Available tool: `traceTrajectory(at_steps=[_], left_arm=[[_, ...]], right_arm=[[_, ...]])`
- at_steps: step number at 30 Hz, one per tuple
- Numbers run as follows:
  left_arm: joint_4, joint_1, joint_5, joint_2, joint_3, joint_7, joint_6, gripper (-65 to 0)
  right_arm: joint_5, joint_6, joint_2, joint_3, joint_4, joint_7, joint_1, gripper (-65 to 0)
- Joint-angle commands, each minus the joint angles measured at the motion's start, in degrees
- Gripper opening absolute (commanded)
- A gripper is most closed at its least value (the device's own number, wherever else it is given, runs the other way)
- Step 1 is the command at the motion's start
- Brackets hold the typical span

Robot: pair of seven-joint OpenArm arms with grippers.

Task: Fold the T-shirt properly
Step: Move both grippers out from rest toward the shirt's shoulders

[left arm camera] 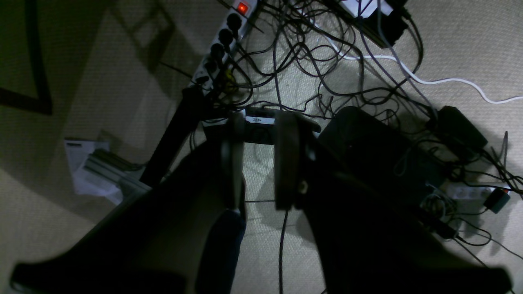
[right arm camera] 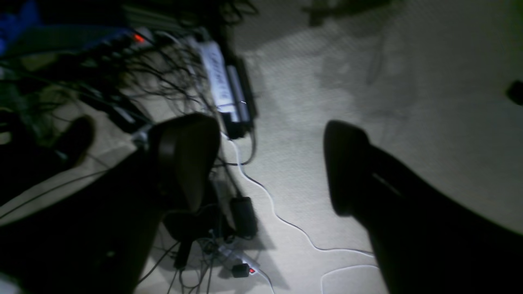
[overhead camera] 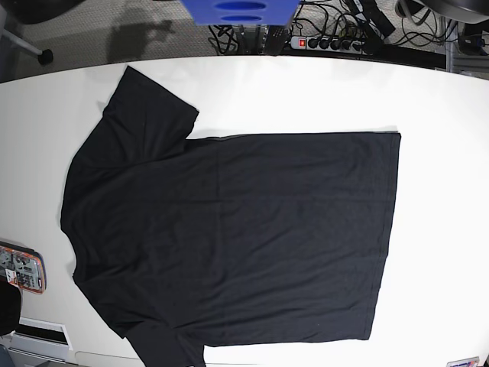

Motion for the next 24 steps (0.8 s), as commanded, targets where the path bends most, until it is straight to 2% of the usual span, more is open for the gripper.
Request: traceTrajectory(at_steps=[1, 7, 12, 15, 18, 21, 24], left_arm=[[-0.2, 1.1, 0.1, -1.2, -0.1, -0.6, 0.1, -52.5], [4.6, 1.3, 0.1, -1.4, -0.1, -0.6, 0.1, -52.4], [13.3, 2.5, -0.8, -2.7, -0.2, -0.6, 0.1, -52.4], [16.8, 2.8, -4.9, -2.9, -0.2, -0.6, 0.1, -52.4], [21.6, 2.9, -8.5, -2.9, 0.3, -0.6, 0.1, -52.5], [27.8, 2.7, -9.1, -2.5, 0.3, -0.6, 0.1, -52.5], [31.5, 2.8, -8.8, -1.2, 0.4, -0.6, 0.1, -52.5]], right_arm=[[0.0, 0.5, -0.1, 0.1, 0.6, 0.3, -1.7, -22.8], [-0.3, 0.5, -0.2, 0.1, 1.1, 1.4, -1.7, -22.8], [-0.3, 0.5, -0.2, 0.1, 1.1, 6.1, -1.7, -22.8], [-0.3, 0.5, -0.2, 0.3, 1.2, 9.9, -1.7, -22.8], [-0.4, 0.4, -0.3, 4.8, 1.6, 14.7, -1.7, -22.8], [-0.5, 0.4, -0.4, 9.6, 1.5, 18.9, -1.6, -22.8], [-0.5, 0.4, -2.2, 10.6, 1.5, 21.1, -1.6, -22.8]])
